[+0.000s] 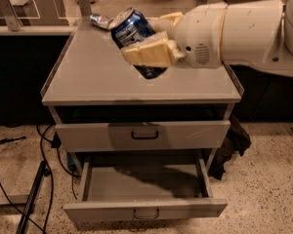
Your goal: Place pepsi can into middle drawer
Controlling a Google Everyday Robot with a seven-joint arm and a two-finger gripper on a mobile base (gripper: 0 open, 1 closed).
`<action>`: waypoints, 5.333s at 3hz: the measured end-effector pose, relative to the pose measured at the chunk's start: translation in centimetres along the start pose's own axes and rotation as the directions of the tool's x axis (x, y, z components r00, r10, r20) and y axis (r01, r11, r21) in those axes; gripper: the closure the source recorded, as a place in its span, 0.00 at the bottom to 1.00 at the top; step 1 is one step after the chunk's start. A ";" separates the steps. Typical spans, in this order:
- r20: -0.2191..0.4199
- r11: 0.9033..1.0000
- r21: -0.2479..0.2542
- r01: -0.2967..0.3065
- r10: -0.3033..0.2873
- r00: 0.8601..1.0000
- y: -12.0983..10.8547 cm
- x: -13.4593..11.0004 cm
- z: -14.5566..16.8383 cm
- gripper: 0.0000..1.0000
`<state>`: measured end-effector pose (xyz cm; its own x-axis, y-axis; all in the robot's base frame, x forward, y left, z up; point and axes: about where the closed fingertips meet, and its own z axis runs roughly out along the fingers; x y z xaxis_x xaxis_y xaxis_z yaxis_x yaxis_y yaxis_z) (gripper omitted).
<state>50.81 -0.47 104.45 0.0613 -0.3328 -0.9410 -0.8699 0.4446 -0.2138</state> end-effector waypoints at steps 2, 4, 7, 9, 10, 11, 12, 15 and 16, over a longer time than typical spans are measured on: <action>0.067 0.999 -0.036 -0.021 0.023 0.997 3.4 13.6 4.1 1.00; 0.032 0.998 -0.059 0.011 -0.009 0.999 3.7 15.0 4.1 1.00; 0.074 0.981 -0.176 -0.078 0.092 0.993 6.8 35.6 5.7 1.00; 0.076 0.981 -0.192 0.003 0.012 0.997 7.1 40.2 7.4 1.00; 0.056 0.979 -0.195 0.064 -0.054 0.997 6.6 44.0 9.0 1.00; 0.049 0.976 -0.192 0.103 -0.095 0.994 5.9 47.5 10.6 1.00; 0.036 0.977 -0.189 0.098 -0.093 0.995 5.5 50.7 12.2 1.00; 0.102 0.970 -0.243 0.000 0.026 0.994 7.9 56.4 18.3 1.00; 0.146 0.956 -0.292 0.018 0.026 0.989 8.6 55.7 20.8 1.00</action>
Offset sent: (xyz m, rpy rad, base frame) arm -0.0005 0.0028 -0.2324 0.1344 0.0152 0.0589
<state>56.94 2.05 44.72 0.1096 -0.1960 -0.9745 -0.9736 0.1764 -0.1450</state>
